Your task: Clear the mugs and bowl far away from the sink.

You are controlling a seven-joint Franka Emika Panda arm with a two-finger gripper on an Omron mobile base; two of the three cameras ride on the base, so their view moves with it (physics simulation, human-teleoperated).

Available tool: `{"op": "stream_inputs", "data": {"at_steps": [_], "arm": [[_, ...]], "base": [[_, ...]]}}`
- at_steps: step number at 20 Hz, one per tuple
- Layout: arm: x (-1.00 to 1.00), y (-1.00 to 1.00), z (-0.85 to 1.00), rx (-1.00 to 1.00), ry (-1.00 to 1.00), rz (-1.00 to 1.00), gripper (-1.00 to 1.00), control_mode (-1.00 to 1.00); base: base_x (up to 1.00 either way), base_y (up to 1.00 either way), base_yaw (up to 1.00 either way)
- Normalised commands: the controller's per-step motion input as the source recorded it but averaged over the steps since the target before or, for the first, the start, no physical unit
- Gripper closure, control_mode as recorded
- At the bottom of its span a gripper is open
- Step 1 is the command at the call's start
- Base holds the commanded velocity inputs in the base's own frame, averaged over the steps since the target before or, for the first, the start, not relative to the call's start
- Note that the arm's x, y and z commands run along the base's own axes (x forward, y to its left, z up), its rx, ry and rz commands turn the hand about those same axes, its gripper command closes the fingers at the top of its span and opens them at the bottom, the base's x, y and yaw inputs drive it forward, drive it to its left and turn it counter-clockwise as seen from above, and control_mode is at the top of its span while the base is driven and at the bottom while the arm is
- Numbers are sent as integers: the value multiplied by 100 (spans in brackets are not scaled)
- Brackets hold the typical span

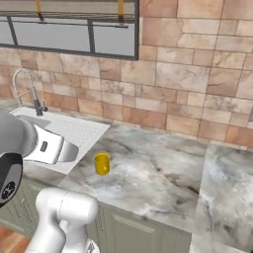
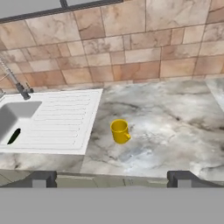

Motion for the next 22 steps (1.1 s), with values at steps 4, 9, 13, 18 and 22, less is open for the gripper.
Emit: {"op": "stream_inputs", "data": {"at_steps": [4, 9, 13, 18, 22], "arm": [[0, 0, 0, 0, 0, 0, -100, 100], [0, 0, 0, 0, 0, 0, -100, 100], [0, 0, 0, 0, 0, 0, -100, 100], [1, -3, -11, -4, 31, 26, -100, -100], [17, 0, -3, -6, 36, 21, -100, -100]], "base": [[5, -18, 20], [7, -18, 33], [2, -24, 35], [0, 0, 0], [0, 0, 0]]}}
